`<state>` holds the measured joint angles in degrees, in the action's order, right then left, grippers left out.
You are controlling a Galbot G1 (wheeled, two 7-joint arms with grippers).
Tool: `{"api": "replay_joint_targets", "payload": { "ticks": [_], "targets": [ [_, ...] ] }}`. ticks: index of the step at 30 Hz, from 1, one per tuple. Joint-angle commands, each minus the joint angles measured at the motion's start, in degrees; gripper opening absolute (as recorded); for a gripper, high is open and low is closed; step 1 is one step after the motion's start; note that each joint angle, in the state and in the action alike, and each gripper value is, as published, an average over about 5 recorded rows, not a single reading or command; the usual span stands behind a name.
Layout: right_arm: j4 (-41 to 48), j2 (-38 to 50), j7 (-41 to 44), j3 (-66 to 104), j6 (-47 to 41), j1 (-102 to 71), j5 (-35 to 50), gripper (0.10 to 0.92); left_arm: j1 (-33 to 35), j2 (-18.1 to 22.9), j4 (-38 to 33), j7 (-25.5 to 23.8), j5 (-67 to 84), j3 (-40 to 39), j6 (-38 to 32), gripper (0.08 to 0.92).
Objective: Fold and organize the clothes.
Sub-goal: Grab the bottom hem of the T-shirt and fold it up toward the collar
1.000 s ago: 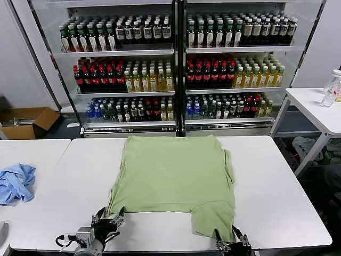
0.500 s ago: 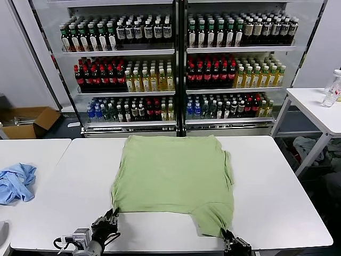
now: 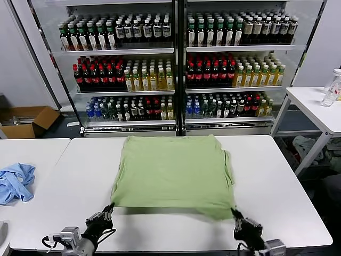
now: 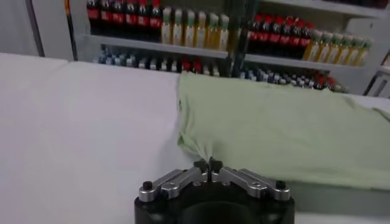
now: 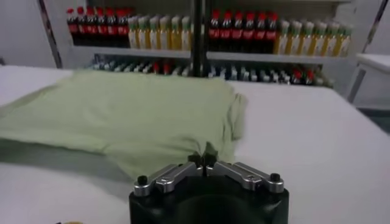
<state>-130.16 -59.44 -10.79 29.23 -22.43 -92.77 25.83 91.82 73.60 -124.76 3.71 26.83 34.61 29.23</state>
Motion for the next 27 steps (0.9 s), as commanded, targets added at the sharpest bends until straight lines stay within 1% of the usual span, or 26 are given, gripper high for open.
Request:
{"api": "replay_joint_targets", "payload": {
  "ticks": [1,7,11,14,17,23,25,27],
  "targets": [
    [6.1,2.7,-0.1,-0.9,0.5,14.0,3.9,0.107,-3.0,-3.0,0.5,0.0,4.5,0.7,-1.0,0.103],
    [15.5,2.2,0.1,-7.6,0.4,25.8,3.3,0.107,-11.5,-5.7,8.4,0.5,7.5,-2.1,-2.1,0.105],
    [19.1,1.7,0.6,-10.9,0.5,29.5,1.7,0.107,-17.1,-6.1,13.6,0.8,7.5,-4.8,-3.8,0.106],
    [21.2,1.1,1.2,-12.9,0.6,31.1,-1.2,0.107,-20.2,-6.2,16.5,1.2,7.4,-6.4,-4.6,0.103],
    [22.8,0.2,1.8,-14.2,0.8,31.8,-4.9,0.107,-22.1,-5.8,18.5,2.1,7.4,-7.5,-5.2,0.102],
    [23.9,-1.3,2.1,-15.6,-0.1,31.7,-7.9,0.107,-24.2,-3.9,20.7,3.5,6.5,-9.8,-5.8,0.106],
    [24.5,-1.7,2.1,-15.9,-0.4,31.4,-9.3,0.107,-24.7,-3.5,21.6,3.6,6.2,-10.4,-6.2,0.117],
    [24.8,-2.2,2.4,-16.2,-1.3,31.0,-10.6,0.131,-24.9,-2.9,22.1,3.8,6.3,-10.7,-6.8,0.139]
  ]
}}
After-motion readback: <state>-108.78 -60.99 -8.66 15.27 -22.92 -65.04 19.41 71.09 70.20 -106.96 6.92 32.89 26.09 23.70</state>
